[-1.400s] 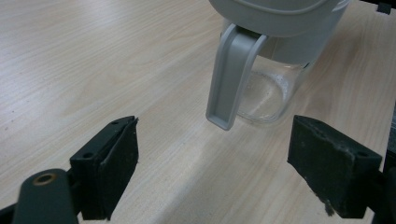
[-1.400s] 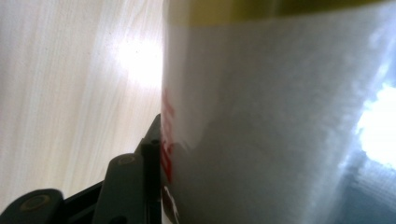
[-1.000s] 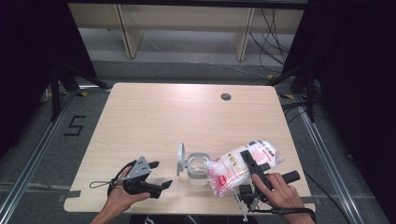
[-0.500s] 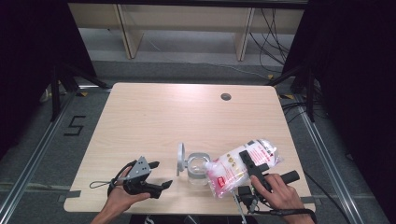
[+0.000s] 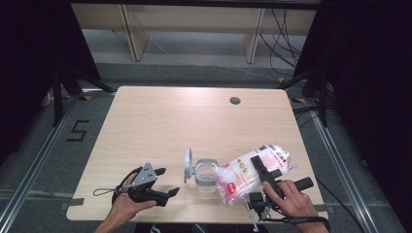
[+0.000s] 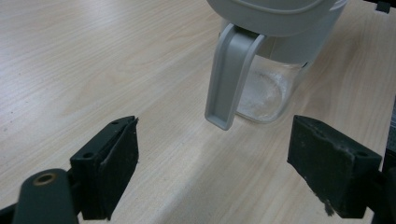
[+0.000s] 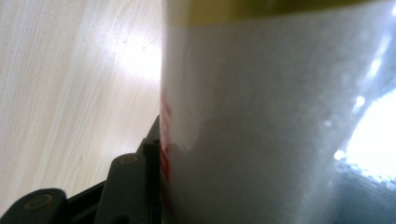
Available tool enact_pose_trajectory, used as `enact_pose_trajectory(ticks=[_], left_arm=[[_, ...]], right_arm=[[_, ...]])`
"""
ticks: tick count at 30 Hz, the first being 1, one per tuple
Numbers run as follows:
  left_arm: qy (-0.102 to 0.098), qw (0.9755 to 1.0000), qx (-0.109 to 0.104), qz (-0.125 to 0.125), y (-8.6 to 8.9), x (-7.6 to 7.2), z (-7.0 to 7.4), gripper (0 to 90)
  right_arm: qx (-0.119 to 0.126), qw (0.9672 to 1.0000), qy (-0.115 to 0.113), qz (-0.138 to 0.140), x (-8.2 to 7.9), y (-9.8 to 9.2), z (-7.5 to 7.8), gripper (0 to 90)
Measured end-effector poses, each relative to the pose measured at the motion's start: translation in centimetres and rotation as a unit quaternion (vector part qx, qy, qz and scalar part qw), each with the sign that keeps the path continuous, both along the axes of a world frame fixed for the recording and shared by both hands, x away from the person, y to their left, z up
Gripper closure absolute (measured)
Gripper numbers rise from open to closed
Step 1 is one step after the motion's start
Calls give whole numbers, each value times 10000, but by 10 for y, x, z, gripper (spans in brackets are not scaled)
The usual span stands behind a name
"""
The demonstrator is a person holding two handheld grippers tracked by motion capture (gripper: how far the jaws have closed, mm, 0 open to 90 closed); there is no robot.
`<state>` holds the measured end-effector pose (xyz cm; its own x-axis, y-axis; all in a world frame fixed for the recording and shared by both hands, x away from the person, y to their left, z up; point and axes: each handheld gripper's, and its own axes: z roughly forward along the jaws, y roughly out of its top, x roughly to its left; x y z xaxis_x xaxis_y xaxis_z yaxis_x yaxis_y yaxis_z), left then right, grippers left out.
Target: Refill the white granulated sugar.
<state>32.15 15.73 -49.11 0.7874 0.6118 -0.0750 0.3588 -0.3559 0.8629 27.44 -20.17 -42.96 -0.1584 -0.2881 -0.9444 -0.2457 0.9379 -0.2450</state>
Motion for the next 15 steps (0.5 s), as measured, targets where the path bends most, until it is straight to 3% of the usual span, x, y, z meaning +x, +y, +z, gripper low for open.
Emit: enact_pose_trajectory(ticks=[1,2,6,8,11,12,13,15], left_arm=[[-25,10000,14,-16,0,0,0,159],[-42,10000,-3,11,0,0,0,159],[-44,10000,4,3,0,0,0,159],[-40,10000,0,3,0,0,0,159],[-3,10000,-8,4,0,0,0,159],[2,10000,-4,-1,0,0,0,159],[-21,10000,10,-17,0,0,0,159],[-41,10000,-1,5,0,0,0,159]], right_arm=[[-167,9998,-31,105,1,2,2,520],[-33,10000,36,-52,-1,1,0,520],[-149,9997,-35,191,2,3,2,521],[118,9999,17,35,2,1,0,521],[-225,9996,-63,183,6,2,4,522],[18,10000,-13,-21,4,-1,1,522],[-174,9997,-105,142,5,0,4,522],[-224,9997,-82,88,4,-2,5,522]])
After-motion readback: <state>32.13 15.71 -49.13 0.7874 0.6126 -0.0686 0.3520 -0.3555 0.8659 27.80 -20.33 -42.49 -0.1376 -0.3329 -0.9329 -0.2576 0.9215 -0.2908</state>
